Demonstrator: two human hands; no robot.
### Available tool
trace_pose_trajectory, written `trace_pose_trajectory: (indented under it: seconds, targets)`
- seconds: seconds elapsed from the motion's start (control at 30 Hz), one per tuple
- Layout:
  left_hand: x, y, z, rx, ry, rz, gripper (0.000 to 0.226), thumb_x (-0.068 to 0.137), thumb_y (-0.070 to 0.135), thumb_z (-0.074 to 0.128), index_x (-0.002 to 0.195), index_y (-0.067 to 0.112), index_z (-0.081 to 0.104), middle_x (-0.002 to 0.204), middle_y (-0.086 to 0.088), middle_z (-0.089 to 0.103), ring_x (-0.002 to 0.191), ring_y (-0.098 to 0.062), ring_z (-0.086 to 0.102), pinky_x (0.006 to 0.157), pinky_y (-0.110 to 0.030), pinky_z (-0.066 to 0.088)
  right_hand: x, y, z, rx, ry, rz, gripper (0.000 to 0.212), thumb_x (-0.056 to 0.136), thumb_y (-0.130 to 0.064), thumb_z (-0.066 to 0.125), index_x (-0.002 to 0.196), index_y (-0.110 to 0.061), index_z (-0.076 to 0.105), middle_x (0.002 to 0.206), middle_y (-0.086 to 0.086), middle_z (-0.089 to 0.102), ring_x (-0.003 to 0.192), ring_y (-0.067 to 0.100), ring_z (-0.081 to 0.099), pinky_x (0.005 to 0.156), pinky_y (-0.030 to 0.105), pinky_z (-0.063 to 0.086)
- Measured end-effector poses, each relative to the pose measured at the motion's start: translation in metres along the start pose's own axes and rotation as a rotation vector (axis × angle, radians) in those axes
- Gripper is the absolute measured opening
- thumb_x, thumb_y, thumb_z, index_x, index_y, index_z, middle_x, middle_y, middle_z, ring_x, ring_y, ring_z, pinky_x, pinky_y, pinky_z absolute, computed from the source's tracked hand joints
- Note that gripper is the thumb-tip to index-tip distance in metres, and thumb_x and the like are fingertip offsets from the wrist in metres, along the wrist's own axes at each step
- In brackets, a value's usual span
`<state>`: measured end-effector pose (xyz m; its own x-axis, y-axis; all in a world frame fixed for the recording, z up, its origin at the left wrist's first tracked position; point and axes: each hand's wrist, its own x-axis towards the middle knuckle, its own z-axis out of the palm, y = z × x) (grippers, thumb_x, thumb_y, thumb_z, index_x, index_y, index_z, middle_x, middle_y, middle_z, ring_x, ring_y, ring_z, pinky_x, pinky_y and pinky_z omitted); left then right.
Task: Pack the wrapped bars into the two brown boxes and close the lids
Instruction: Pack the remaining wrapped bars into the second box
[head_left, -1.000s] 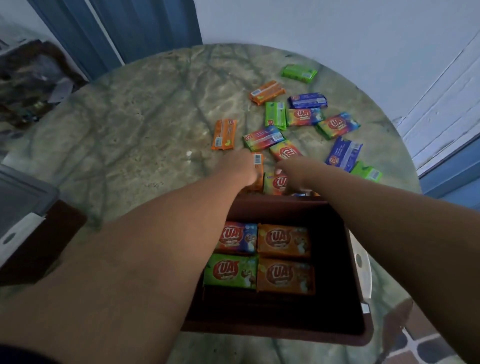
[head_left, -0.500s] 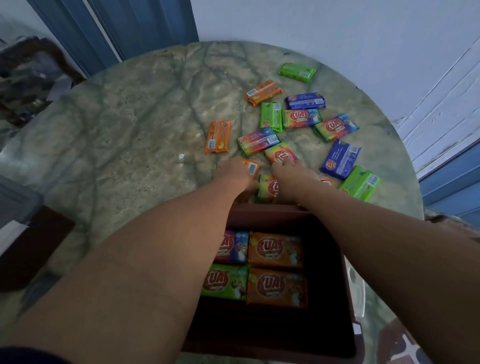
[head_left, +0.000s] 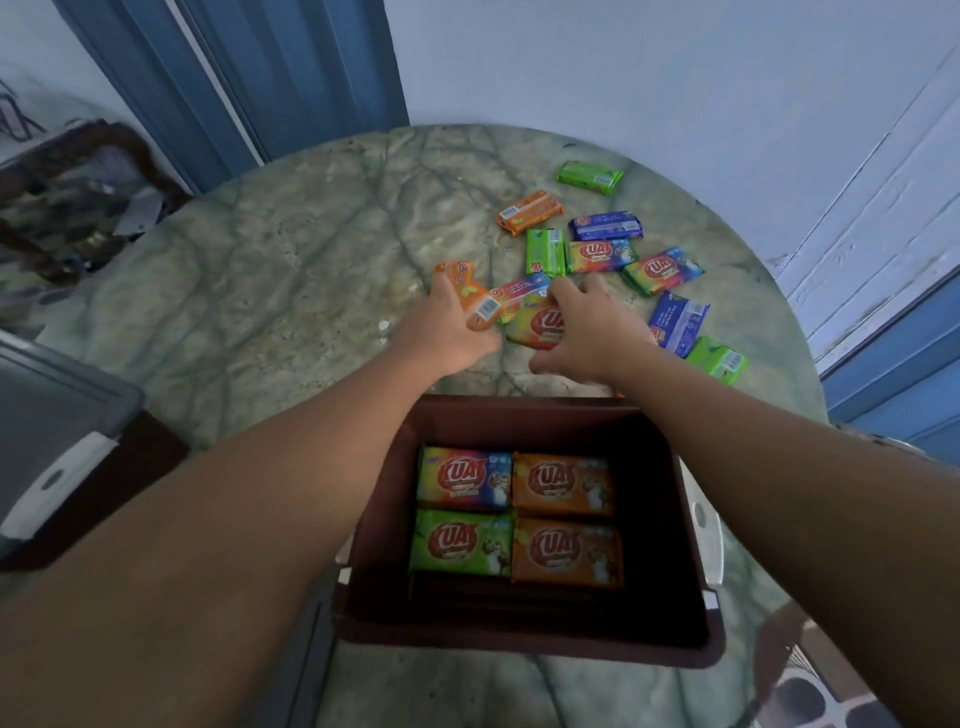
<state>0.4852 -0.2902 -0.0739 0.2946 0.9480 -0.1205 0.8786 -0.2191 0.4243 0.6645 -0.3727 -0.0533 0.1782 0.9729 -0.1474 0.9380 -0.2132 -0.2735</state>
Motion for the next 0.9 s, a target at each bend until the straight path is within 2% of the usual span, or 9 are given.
trace_pose_trajectory:
  seconds: [0.07, 0.17, 0.27, 0.37, 0.5, 0.57, 0.67, 0.77, 0.9]
  targets:
    - [-0.012, 0.0, -0.009, 0.01, 0.07, 0.024, 0.078, 0.078, 0.056, 0.077, 0.13, 0.014, 0.037, 0.1, -0.001, 0.062, 0.087, -0.023, 0.062, 0.067, -0.038, 0.049, -0.012, -0.009, -0.005, 0.053, 0.046, -0.002, 0.085, 0.07, -0.056, 0.08, 0.138, -0.024, 0.04, 0.129, 0.008, 0.042, 0.106, 0.035, 0.058, 0.079, 0.045, 0.054]
    - [-0.036, -0.001, -0.024, 0.025, 0.152, 0.102, 0.066, 0.078, 0.055, 0.076, 0.12, 0.019, 0.041, 0.092, 0.003, 0.06, 0.077, -0.019, 0.061, 0.055, -0.034, 0.039, -0.036, -0.02, -0.011, 0.119, 0.119, -0.02, 0.079, 0.069, -0.052, 0.08, 0.132, -0.023, 0.043, 0.128, 0.007, 0.042, 0.106, 0.033, 0.057, 0.08, 0.045, 0.054]
    - [-0.066, -0.004, -0.033, 0.033, 0.195, 0.185, 0.06, 0.075, 0.055, 0.076, 0.111, 0.022, 0.041, 0.088, 0.003, 0.059, 0.071, -0.019, 0.06, 0.055, -0.036, 0.044, -0.064, -0.025, -0.011, 0.153, 0.162, -0.042, 0.079, 0.068, -0.05, 0.081, 0.131, -0.022, 0.043, 0.127, 0.006, 0.042, 0.11, 0.033, 0.056, 0.082, 0.046, 0.054]
    - [-0.104, -0.011, -0.035, 0.055, 0.224, 0.269, 0.059, 0.075, 0.051, 0.075, 0.111, 0.021, 0.041, 0.088, 0.002, 0.055, 0.07, -0.022, 0.055, 0.058, -0.038, 0.044, -0.098, -0.025, -0.005, 0.163, 0.177, -0.04, 0.081, 0.068, -0.051, 0.08, 0.133, -0.022, 0.041, 0.126, 0.005, 0.041, 0.112, 0.033, 0.055, 0.082, 0.043, 0.051]
    - [-0.15, -0.026, -0.02, 0.122, 0.137, 0.35, 0.056, 0.076, 0.048, 0.074, 0.113, 0.023, 0.041, 0.091, 0.003, 0.055, 0.072, -0.018, 0.055, 0.06, -0.039, 0.05, -0.139, -0.02, 0.016, 0.078, 0.104, -0.059, 0.08, 0.071, -0.051, 0.079, 0.134, -0.024, 0.039, 0.125, 0.003, 0.041, 0.113, 0.032, 0.054, 0.075, 0.037, 0.044]
    - [-0.164, -0.035, -0.008, 0.195, 0.071, 0.389, 0.058, 0.076, 0.053, 0.073, 0.113, 0.024, 0.04, 0.093, 0.002, 0.055, 0.075, -0.018, 0.057, 0.062, -0.039, 0.051, -0.151, -0.016, 0.031, 0.036, 0.028, -0.075, 0.078, 0.069, -0.051, 0.081, 0.129, -0.027, 0.039, 0.122, 0.0, 0.041, 0.111, 0.028, 0.056, 0.076, 0.037, 0.048]
    - [-0.177, -0.043, 0.01, 0.424, 0.017, 0.483, 0.067, 0.077, 0.061, 0.072, 0.123, 0.023, 0.041, 0.107, 0.001, 0.057, 0.094, -0.022, 0.057, 0.077, -0.036, 0.046, -0.162, -0.011, 0.051, -0.035, -0.099, -0.092, 0.079, 0.068, -0.052, 0.083, 0.129, -0.029, 0.038, 0.12, 0.0, 0.041, 0.109, 0.027, 0.056, 0.083, 0.043, 0.055]
    - [-0.184, -0.05, 0.021, 0.51, -0.018, 0.557, 0.071, 0.081, 0.062, 0.071, 0.133, 0.023, 0.042, 0.12, 0.0, 0.057, 0.107, -0.023, 0.055, 0.091, -0.038, 0.046, -0.168, -0.007, 0.065, -0.12, -0.159, -0.135, 0.086, 0.072, -0.058, 0.079, 0.138, -0.026, 0.035, 0.128, 0.004, 0.041, 0.117, 0.028, 0.051, 0.091, 0.046, 0.054]
    - [-0.189, -0.052, 0.024, 0.548, -0.089, 0.598, 0.069, 0.084, 0.06, 0.071, 0.138, 0.024, 0.047, 0.126, -0.001, 0.053, 0.114, -0.023, 0.057, 0.096, -0.039, 0.048, -0.17, -0.002, 0.078, -0.204, -0.175, -0.176, 0.085, 0.077, -0.057, 0.073, 0.146, -0.027, 0.033, 0.138, 0.005, 0.042, 0.128, 0.029, 0.044, 0.1, 0.046, 0.047]
